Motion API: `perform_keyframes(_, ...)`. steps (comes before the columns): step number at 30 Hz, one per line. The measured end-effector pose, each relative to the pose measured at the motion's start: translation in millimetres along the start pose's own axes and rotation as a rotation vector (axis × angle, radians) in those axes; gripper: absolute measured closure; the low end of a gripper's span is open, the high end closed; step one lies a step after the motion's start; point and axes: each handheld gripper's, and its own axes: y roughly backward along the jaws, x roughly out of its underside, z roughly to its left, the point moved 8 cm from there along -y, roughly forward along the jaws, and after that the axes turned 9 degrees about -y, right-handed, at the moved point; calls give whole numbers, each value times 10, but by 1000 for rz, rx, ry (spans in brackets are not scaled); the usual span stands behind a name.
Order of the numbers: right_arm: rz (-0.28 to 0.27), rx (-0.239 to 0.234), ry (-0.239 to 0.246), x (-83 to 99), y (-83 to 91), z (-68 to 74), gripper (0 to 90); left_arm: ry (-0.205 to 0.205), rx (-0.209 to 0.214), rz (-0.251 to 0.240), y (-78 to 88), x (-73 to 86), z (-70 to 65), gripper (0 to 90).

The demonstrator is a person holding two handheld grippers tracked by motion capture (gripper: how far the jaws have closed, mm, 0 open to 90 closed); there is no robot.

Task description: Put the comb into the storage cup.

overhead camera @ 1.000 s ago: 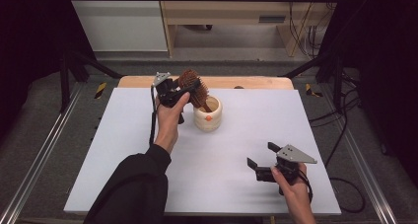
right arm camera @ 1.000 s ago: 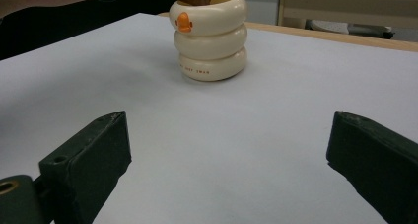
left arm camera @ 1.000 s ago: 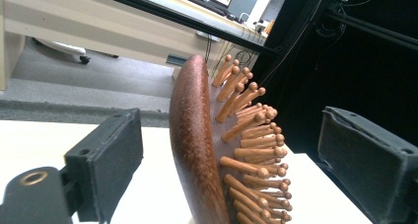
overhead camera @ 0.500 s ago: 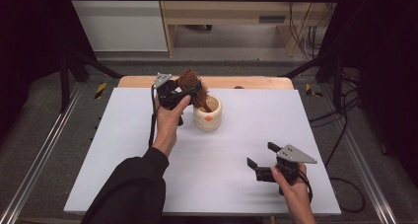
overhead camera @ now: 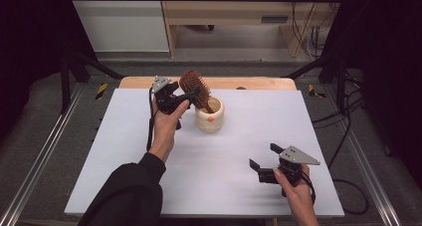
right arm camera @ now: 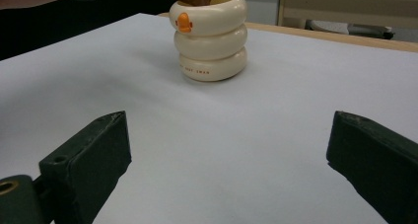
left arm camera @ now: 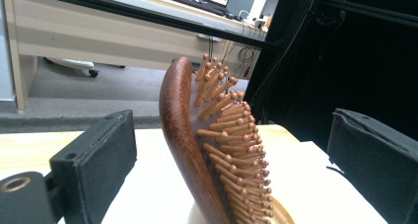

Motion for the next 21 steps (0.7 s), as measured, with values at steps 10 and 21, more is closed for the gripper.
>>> perform_keyframes(10,2,0,0,2,-10,4,36,-57,-22,23,150,5,10,46)
perform_keyframes(21,2,-4,4,0,-17,17,36,-132,-36,55,367,60,-12,48)
